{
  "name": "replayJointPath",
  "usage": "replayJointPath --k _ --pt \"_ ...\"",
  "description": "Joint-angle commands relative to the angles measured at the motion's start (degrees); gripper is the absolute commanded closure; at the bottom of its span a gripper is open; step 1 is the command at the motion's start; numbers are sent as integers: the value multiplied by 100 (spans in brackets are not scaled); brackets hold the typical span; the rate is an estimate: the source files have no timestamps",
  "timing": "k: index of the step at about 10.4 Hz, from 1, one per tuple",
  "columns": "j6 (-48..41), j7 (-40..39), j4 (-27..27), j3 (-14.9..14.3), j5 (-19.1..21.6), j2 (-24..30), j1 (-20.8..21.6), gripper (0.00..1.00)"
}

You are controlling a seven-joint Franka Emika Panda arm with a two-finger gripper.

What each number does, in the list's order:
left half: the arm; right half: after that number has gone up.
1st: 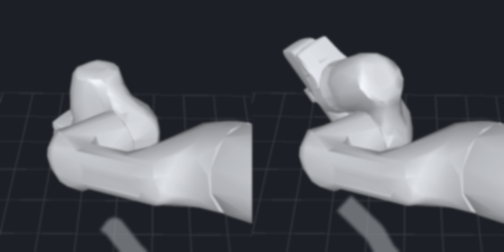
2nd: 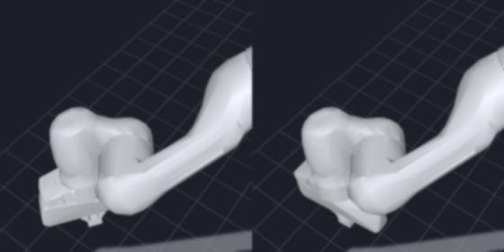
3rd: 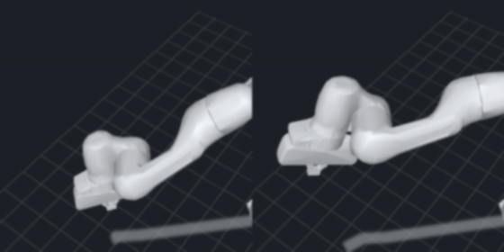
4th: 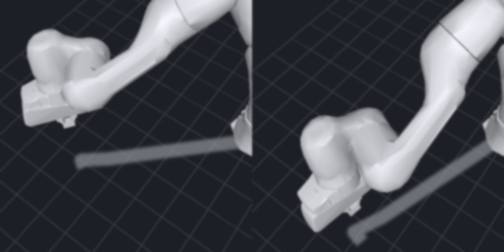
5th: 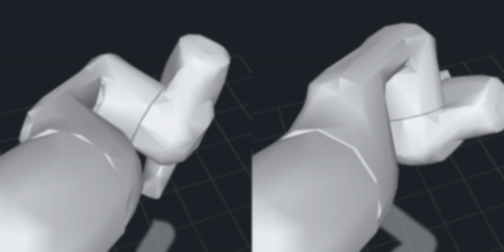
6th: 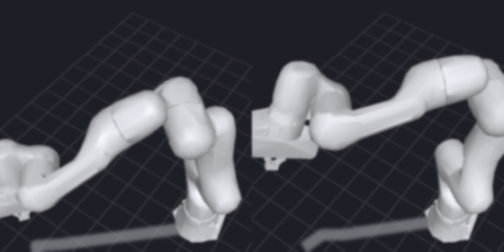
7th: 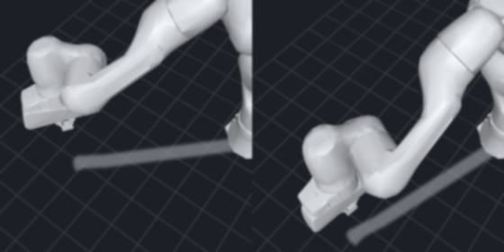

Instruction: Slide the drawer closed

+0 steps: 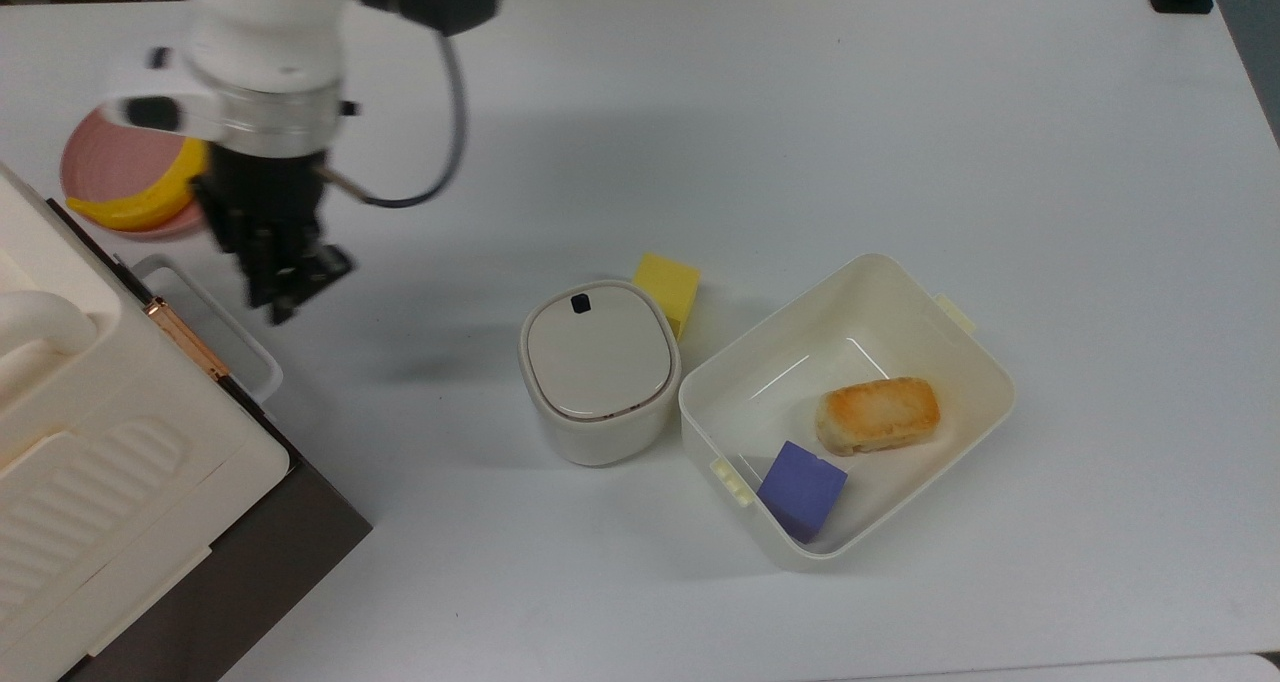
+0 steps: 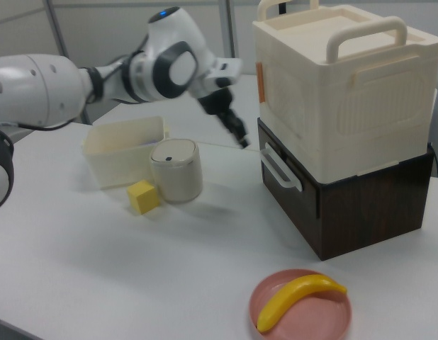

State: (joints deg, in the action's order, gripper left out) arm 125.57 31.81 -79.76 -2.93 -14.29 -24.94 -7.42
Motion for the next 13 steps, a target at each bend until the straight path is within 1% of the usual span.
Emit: replayJointPath --k 1,2,3,4,6,8,11,13 --pt "-1705 -1093 -251 -32 486 375 854 34" --pt "-2259 -1742 -251 -32 697 524 1056 20" --pt "-2682 -2296 -251 -32 1012 691 1232 5" --pt "-2904 -2528 -268 -40 1190 831 1373 0" --pt "-2994 -2836 -347 -40 1200 999 1655 0" --pt "-2985 -3232 -365 -41 1218 1026 1621 0" --pt "-3029 -3120 -374 -93 1279 1131 1629 0" --pt "-3091 -2761 -374 -85 1279 1132 1656 0"
